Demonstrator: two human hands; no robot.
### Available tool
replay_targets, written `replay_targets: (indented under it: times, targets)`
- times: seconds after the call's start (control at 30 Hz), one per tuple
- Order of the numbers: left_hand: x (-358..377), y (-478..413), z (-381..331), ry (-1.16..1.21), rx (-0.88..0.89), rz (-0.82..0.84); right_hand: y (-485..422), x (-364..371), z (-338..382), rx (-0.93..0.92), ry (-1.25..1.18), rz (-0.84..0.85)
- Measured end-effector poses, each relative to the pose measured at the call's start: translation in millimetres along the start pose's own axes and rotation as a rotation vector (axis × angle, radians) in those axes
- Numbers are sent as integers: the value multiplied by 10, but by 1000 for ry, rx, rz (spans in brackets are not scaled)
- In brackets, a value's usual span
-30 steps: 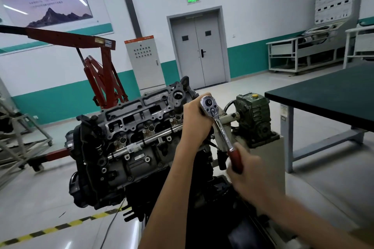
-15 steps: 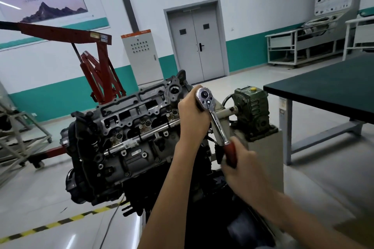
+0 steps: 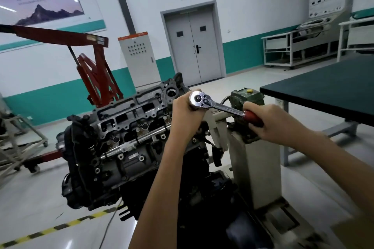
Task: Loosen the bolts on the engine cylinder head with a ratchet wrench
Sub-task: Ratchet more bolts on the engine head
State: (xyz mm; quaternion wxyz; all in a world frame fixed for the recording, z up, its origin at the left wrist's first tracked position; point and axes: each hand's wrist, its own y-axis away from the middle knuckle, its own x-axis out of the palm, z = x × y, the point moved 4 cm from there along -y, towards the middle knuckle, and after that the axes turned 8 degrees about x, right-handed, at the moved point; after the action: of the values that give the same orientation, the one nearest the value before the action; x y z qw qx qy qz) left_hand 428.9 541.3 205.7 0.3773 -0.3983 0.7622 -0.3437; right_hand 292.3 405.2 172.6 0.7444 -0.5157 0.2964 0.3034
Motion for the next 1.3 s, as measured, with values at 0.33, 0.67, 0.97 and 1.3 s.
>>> replay_targets:
  times: [0.33,0.67,0.97,1.3]
  targets:
    - [81,24,79,51,58,-198,530,747,877,375,-573,-158]
    - [68,4,44,-41,35,-13,410,469,263,177,-315,9]
    - [80,46,-13,-80,118,-95,312,400,129,250,-191,-63]
    - [333,34,-33,-59,154,15,687,847,429,457,-541,-161]
